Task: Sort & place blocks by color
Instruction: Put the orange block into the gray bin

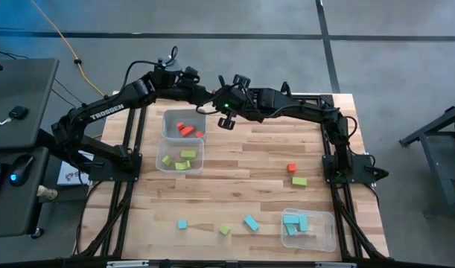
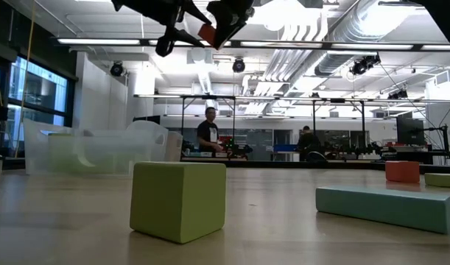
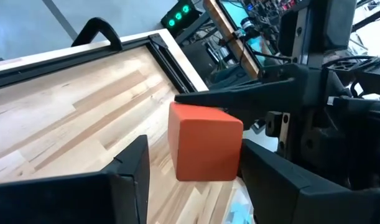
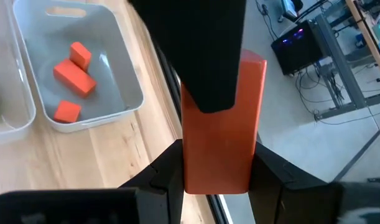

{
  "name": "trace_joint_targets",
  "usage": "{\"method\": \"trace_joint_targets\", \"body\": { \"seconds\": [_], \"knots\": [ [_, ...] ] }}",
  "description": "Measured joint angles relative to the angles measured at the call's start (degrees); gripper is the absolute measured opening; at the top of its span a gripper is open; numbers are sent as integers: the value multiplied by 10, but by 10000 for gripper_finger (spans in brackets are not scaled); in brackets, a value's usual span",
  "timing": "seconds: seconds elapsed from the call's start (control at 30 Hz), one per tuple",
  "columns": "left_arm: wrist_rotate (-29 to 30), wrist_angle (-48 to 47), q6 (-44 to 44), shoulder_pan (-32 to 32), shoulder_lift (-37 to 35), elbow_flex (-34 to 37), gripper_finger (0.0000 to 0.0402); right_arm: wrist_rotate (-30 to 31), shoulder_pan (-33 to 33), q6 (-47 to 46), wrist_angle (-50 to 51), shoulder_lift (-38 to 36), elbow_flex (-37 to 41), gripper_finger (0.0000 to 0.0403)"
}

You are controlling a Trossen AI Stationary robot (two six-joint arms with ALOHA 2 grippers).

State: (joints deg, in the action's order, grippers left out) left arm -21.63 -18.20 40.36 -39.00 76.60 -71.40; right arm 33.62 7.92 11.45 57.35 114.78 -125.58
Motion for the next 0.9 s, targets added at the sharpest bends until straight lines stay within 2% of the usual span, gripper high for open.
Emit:
{"method": "trace_joint_targets", "body": {
  "seconds": [0.17, 0.6, 0.9],
  "knots": [
    [0, 0, -5, 1, 0, 0, 153, 0, -2, 2, -14, 0, 0, 110],
    [2, 5, -50, 1, 0, 0, 42, -13, -1, 15, -17, 1, 1, 110],
    [2, 4, -77, 1, 0, 0, 27, -16, -1, 14, -15, 1, 1, 141]
  ]
}}
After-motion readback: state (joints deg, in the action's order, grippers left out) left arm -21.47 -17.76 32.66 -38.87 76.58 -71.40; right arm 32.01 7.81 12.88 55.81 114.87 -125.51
